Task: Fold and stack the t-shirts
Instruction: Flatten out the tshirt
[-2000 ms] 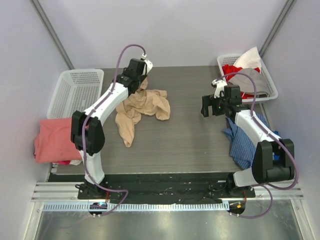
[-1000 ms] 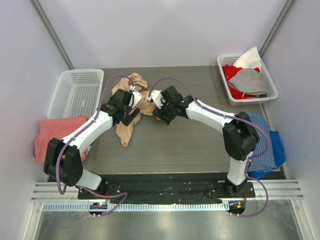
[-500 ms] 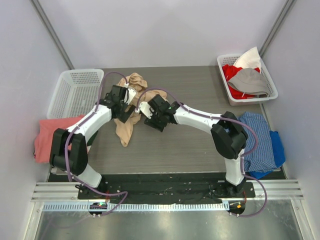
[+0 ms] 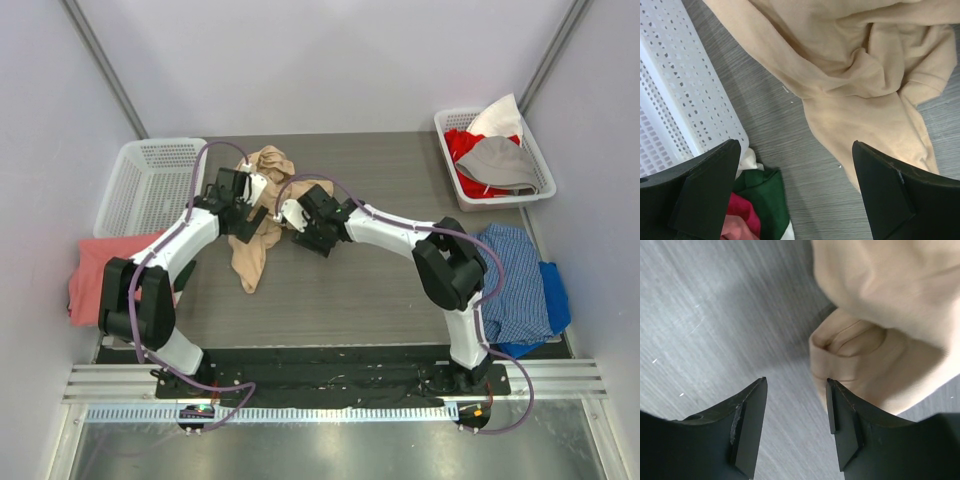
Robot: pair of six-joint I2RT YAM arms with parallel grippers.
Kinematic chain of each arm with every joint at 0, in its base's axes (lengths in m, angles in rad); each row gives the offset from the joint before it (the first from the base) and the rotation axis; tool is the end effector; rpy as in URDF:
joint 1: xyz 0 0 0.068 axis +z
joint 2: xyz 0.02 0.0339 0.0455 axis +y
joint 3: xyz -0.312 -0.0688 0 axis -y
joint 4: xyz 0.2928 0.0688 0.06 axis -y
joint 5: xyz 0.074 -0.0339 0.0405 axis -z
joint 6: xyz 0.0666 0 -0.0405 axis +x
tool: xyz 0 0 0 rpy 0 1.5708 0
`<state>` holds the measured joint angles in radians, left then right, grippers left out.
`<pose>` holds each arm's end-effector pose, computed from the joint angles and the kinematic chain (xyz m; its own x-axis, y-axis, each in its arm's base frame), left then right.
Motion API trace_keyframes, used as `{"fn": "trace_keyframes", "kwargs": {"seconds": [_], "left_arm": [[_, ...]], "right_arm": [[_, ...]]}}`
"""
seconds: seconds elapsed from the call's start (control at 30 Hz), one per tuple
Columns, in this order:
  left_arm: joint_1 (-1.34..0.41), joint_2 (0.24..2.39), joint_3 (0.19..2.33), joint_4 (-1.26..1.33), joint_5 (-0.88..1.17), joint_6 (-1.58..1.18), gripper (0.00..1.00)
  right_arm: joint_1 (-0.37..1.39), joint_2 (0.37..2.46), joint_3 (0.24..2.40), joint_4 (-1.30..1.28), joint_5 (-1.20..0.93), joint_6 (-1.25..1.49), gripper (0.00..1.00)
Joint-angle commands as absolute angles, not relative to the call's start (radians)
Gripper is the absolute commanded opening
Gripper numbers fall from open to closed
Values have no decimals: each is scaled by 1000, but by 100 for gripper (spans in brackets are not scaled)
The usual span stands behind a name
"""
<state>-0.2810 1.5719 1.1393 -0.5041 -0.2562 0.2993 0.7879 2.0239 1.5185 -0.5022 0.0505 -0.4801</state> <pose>0.3826 -0.0929 0.2457 -0.7030 0.4998 -0.5059 0.3467 0.8620 0.3698 0.3669 0.3640 0.1859 -0.2108 -0.8658 -0.4538 -0.8865 0.3649 -0.2844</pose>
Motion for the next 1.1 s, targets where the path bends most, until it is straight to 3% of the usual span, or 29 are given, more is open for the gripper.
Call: {"fn": "trace_keyframes", "kwargs": {"seconds": [0.0,0.17,0.27,0.53,0.87,1.07], "left_arm": [[-278,1563,1123,-471,-216,273,100],[-278,1549,1115,-502,-157,241,100],[-287,1531,1111,-538,-124,222,99],[-333,1419,1039,-644,-74,213,99],[-452,1338,933,-749,-37,199,99],[-454,1390,874,-675,-37,222,89]], "right_arm": [[773,2045,1588,-480,63,-505,57],[767,2065,1615,-482,66,-514,57],[759,2086,1624,-480,63,-514,52],[752,2102,1617,-480,64,-499,1],[745,2054,1601,-480,95,-482,1],[746,2037,1585,-483,103,-471,1]]}}
